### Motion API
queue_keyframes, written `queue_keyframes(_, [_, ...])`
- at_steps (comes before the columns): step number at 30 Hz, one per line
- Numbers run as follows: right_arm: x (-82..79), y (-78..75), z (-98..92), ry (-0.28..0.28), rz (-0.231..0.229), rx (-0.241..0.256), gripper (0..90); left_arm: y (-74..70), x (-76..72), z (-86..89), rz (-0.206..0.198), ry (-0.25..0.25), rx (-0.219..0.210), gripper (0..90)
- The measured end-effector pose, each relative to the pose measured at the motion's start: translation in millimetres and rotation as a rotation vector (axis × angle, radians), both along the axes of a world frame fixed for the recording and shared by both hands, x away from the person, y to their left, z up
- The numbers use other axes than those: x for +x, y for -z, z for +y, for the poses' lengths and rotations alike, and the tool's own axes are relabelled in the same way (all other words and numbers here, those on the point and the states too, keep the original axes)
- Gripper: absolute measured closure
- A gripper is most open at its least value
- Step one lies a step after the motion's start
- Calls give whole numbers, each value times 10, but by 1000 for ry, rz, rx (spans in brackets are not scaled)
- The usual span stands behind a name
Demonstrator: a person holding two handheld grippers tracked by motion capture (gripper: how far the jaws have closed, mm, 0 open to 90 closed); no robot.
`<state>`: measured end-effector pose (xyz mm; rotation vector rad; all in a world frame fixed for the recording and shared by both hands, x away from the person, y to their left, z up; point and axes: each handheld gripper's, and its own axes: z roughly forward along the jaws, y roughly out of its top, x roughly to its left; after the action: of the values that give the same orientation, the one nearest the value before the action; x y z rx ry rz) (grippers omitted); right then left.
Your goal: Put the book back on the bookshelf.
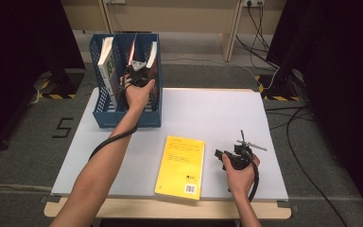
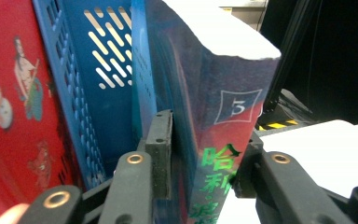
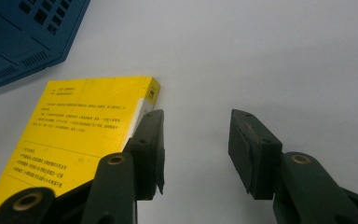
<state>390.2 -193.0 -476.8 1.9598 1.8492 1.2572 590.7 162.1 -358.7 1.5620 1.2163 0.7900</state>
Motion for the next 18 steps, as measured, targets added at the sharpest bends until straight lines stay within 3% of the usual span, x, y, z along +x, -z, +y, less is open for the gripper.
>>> queue_keyframes(4, [-3,-9,1,3,0,1,563,-10,-5,21,5,-15,7,693])
queue_keyframes(8, [-2,-1,-6,1,-2,-5,563,-24,-23,48,2,-64,57,735])
queue_keyframes(18, [-3,1,3,1,4,-2,563,8,-62,157,-14,-148,21,735])
